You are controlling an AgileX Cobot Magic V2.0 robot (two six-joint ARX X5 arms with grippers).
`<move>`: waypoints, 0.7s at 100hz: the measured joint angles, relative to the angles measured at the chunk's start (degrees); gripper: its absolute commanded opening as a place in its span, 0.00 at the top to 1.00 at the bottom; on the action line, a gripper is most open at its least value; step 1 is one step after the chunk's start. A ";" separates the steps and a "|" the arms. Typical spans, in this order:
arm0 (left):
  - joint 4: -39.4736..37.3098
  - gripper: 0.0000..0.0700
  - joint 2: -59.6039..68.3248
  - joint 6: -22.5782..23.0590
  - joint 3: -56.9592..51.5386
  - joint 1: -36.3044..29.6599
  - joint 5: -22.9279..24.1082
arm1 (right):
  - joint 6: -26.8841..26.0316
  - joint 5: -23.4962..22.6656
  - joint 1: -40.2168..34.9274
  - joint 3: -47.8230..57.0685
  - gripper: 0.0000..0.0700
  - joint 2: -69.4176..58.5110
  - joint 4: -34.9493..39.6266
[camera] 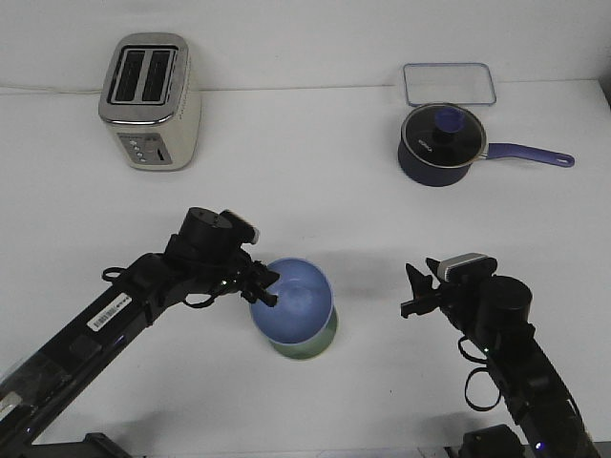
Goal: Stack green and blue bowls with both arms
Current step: 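Lift the blue bowl with the left gripper and lower it into the green bowl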
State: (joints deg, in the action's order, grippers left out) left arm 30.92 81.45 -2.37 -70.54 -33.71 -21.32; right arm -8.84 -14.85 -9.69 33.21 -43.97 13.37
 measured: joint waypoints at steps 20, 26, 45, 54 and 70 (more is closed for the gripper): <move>2.80 0.98 2.58 0.96 0.00 -1.42 0.28 | 0.00 0.00 0.00 0.00 0.60 0.00 0.04; 3.02 0.98 4.15 1.42 0.00 -1.75 0.44 | 0.00 0.00 0.00 0.00 0.60 0.00 0.04; 3.87 0.97 6.25 2.05 0.00 -3.48 0.39 | 0.00 0.00 0.00 0.00 0.60 0.00 0.07; 3.80 0.77 7.21 2.40 0.02 -3.74 0.39 | 0.00 0.00 0.00 0.00 0.60 0.00 0.07; 3.32 0.41 7.80 2.54 0.00 -4.11 0.39 | 0.00 0.00 0.00 0.00 0.60 0.00 0.07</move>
State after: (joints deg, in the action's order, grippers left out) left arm 34.24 89.25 0.16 -70.54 -37.82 -20.93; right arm -8.84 -14.85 -9.69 33.21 -43.97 13.43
